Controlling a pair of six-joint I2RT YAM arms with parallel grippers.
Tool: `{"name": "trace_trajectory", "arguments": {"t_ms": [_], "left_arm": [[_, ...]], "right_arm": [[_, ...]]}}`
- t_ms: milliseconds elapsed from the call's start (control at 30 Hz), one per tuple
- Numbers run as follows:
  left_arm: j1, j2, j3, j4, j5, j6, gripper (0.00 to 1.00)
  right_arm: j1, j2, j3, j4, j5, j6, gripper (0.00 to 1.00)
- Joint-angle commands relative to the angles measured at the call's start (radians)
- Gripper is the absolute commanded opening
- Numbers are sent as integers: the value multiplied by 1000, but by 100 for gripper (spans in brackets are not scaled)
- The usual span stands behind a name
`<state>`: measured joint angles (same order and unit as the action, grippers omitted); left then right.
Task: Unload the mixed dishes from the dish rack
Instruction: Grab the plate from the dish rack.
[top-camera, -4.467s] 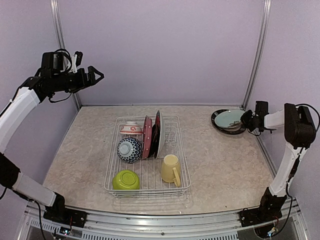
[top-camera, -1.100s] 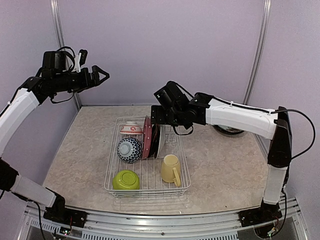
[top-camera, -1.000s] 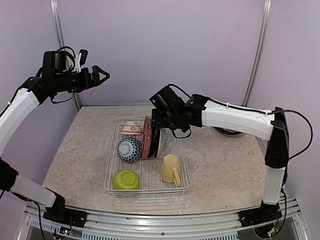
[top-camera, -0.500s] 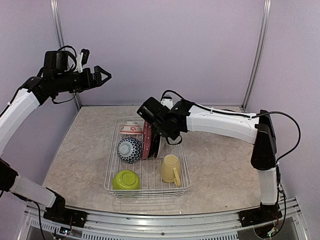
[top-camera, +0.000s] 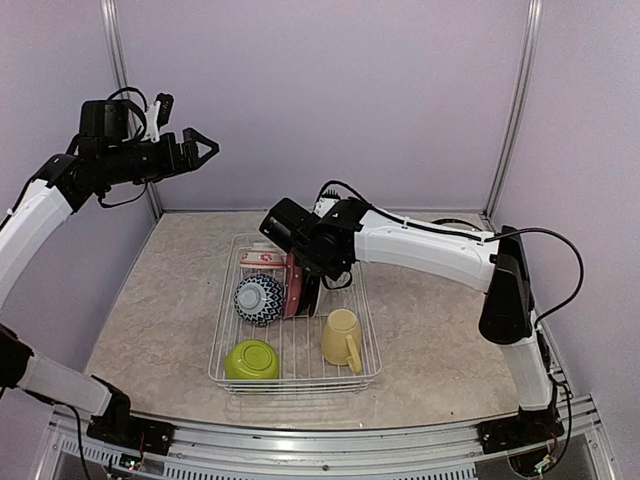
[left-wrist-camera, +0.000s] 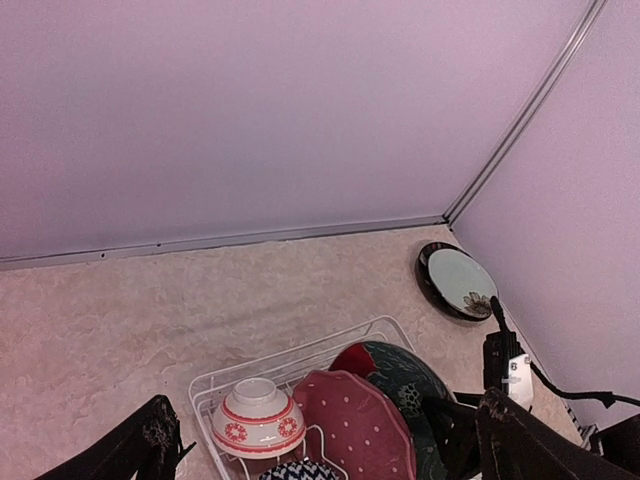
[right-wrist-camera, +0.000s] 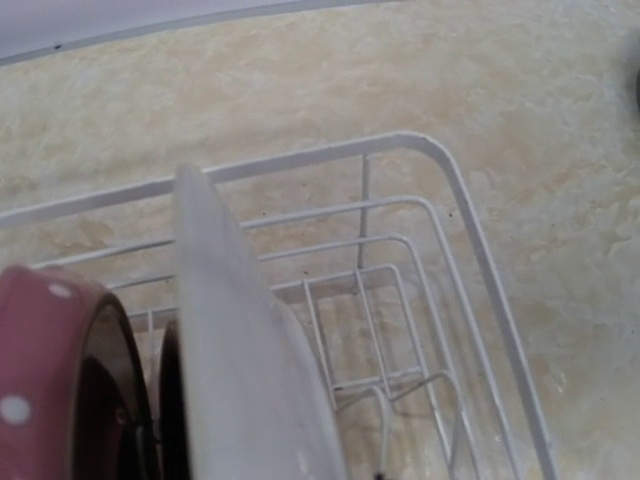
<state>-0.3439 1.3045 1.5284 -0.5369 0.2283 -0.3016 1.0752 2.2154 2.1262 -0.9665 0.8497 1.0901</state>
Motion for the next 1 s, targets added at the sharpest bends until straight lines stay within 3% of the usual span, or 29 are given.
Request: {"name": "trace_trajectory", "arguments": {"t_ms": [0,167,367,967], "left_arm": [[-7,-19,-14,20,20,22,99],[-7,-20,-15,17,9,22,99],[-6,-16,-15,17,10,22,99],[-7,11,-14,15,21,9,99]], "right_arm": [[3,44,42,-99,34,29,21],[2,59,54,-112,45,29,21],[17,68,121,-171,79,26,0],[44,23,217,-255,170,-35,0]]}}
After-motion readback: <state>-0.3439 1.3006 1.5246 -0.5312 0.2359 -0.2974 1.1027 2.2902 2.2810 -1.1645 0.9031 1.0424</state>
